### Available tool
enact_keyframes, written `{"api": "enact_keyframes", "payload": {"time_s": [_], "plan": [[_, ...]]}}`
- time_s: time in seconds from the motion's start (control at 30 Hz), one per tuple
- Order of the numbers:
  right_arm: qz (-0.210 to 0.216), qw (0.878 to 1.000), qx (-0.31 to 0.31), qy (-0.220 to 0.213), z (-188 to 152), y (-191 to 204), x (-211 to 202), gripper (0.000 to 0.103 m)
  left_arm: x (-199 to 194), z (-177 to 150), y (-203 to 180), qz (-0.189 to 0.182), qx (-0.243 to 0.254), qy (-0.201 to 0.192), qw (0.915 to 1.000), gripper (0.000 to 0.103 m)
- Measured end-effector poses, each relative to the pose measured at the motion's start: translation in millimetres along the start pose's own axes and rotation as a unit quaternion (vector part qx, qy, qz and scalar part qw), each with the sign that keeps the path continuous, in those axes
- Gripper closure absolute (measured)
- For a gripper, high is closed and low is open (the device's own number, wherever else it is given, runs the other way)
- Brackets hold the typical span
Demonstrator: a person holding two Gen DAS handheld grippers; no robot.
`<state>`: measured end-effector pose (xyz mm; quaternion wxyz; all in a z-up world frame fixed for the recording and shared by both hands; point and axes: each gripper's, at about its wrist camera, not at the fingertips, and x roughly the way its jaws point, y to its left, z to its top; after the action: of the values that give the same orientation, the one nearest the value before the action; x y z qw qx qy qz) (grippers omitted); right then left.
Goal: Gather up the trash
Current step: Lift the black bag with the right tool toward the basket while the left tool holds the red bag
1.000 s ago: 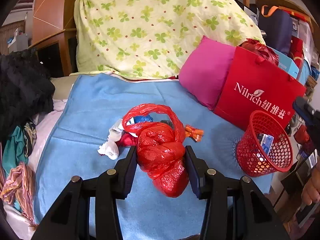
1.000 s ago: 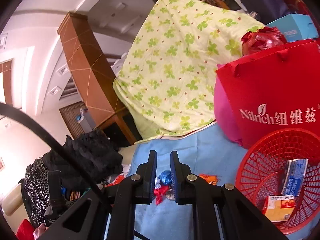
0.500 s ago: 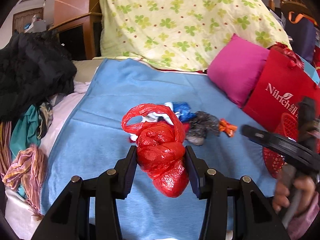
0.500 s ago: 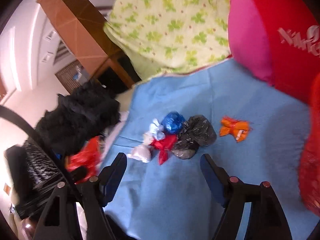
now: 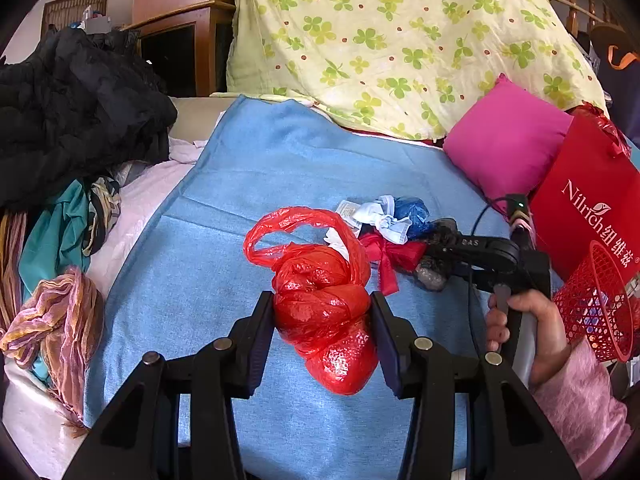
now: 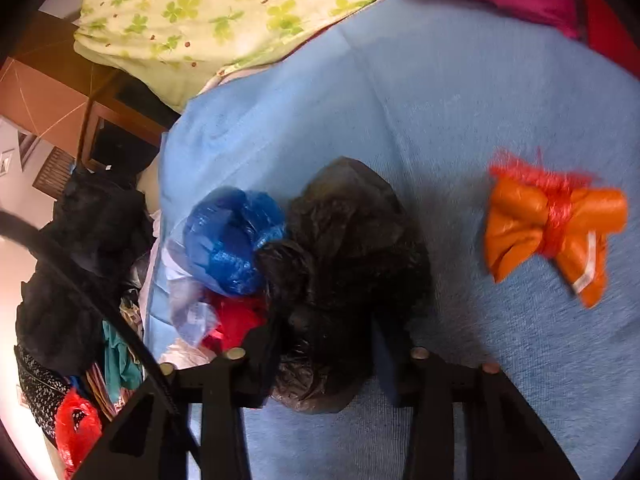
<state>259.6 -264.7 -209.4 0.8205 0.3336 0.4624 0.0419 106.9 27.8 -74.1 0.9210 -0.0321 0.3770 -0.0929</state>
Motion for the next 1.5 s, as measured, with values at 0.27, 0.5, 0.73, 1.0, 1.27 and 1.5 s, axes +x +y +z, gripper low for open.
{"api": "enact_keyframes", "payload": {"time_s": [0.27, 0.5, 0.73, 1.0, 1.27, 1.5], "plan": [[0.0, 0.996, -0.054, -0.068, -27.9, 5.4, -81.4, 0.064, -15.9, 2.2, -30.4, -0.009, 0.03, -0.019, 0.9993, 0.054], [0.018, 0.981, -0.119, -0.149, -61.8, 18.5, -188.7, 0.064, -52.3, 6.3, -70.1, 0.001, 0.078, -0.064, 0.9948, 0.054], [0.026, 0.959, -0.172, -0.222, -96.7, 33.4, -270.6, 0.064, -83.6, 7.6, -101.2, 0.015, 0.12, -0.1, 0.9877, 0.054], [0.013, 0.933, -0.226, -0.279, -131.6, 57.9, -315.3, 0.064, -107.8, 6.3, -125.2, 0.033, 0.155, -0.127, 0.9792, 0.054], [0.013, 0.923, -0.239, -0.3, -147.8, 60.0, -335.3, 0.063, -116.3, 6.8, -142.9, 0.038, 0.18, -0.137, 0.9734, 0.053], [0.014, 0.923, -0.236, -0.305, -149.8, 51.6, -340.6, 0.063, -116.7, 7.9, -161.4, 0.033, 0.199, -0.137, 0.9699, 0.053]]}}
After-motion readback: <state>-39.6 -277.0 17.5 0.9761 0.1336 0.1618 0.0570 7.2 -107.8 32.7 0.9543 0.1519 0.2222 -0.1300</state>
